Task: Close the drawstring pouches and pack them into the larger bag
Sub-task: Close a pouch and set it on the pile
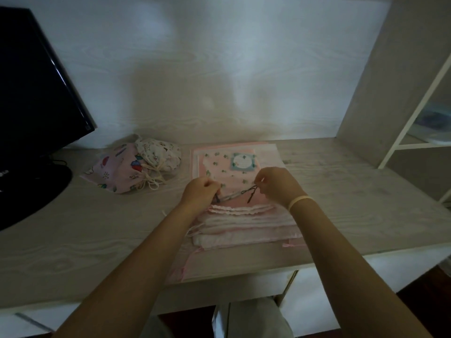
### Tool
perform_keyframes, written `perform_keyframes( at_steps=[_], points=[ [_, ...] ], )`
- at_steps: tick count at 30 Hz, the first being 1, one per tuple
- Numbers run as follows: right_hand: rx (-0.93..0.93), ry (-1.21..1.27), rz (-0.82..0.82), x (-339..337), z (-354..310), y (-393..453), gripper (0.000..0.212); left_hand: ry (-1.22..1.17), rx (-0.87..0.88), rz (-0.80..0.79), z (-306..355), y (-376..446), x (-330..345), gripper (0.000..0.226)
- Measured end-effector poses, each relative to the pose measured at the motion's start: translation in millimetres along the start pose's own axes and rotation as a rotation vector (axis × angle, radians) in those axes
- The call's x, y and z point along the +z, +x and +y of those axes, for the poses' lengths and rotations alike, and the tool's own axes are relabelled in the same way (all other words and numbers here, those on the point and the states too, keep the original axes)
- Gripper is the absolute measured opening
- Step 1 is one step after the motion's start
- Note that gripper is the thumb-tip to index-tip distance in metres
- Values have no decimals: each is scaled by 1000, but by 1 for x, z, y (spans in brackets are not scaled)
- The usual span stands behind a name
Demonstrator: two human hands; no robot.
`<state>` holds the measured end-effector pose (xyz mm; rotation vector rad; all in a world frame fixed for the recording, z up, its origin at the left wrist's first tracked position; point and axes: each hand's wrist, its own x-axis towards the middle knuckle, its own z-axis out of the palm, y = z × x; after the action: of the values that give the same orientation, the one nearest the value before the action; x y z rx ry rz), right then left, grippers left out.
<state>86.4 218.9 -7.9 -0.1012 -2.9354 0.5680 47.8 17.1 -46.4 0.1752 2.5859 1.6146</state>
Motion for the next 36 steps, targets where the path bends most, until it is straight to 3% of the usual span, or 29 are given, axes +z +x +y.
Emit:
perform_keyframes(
  at_steps=[6,10,13,17,21,25,30,36],
  points=[
    [-85,1,-220,-1,-10,-10,21,-14,-26,1,-5,1,-3,21],
    [-55,107,-184,5,-11,-7,17,-23,-24,-8,-3,1,-3,20],
    [8,423,-186,-7,-12,-9,22,-69,-38,-6,-2,-1,-4,20],
    [109,955,-87,-15,-9,-11,36,-241,-105,16,-2,-4,-9,21],
    [327,1293,31,-7,-10,-2,40,-607,-321,103,-5,2,-15,22],
    [532,1579,92,3,-1,9,37,-646,-336,153,-19,16,-28,20],
    [649,1765,161,7,8,21,39,-769,-357,208,-27,20,-42,29],
    [752,1818,336,3,21,21,30,-1128,-485,384,-38,18,-53,25]
  ],
)
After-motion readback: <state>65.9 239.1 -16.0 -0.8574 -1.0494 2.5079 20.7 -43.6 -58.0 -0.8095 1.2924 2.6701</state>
